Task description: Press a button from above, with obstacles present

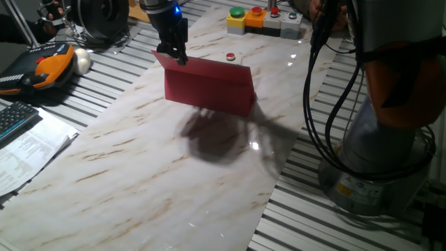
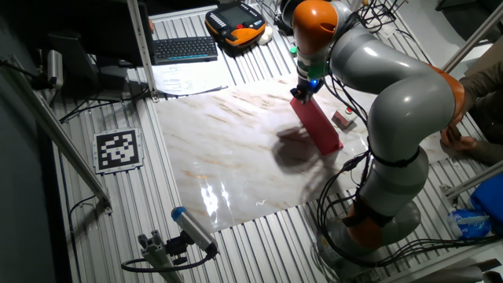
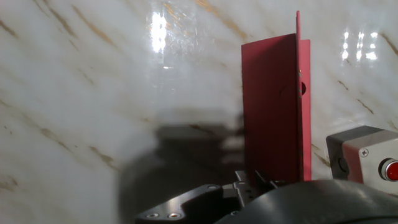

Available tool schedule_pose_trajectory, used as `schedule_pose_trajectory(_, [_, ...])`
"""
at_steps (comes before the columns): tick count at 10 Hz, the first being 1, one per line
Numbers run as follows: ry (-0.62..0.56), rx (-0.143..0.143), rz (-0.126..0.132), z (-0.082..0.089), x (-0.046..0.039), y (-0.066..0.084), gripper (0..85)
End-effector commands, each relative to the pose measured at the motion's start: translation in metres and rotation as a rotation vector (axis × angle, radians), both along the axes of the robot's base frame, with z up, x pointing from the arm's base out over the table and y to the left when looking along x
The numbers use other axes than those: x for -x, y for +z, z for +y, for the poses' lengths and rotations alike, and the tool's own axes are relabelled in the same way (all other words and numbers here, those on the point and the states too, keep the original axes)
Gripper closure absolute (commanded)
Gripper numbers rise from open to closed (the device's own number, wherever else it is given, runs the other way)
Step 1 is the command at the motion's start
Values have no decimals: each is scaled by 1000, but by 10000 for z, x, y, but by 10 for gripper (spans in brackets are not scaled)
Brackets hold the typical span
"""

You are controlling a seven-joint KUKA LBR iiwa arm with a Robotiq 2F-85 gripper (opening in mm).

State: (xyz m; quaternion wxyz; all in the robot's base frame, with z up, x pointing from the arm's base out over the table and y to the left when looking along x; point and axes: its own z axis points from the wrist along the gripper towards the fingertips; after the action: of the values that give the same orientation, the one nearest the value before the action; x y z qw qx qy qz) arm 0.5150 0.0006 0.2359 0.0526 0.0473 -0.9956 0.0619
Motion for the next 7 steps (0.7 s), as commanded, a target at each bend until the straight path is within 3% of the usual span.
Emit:
schedule_pose_trajectory(1, [0, 0, 0, 0, 0, 0, 850])
schedule_pose_trajectory(7, [10, -3, -3, 0, 4, -1, 850])
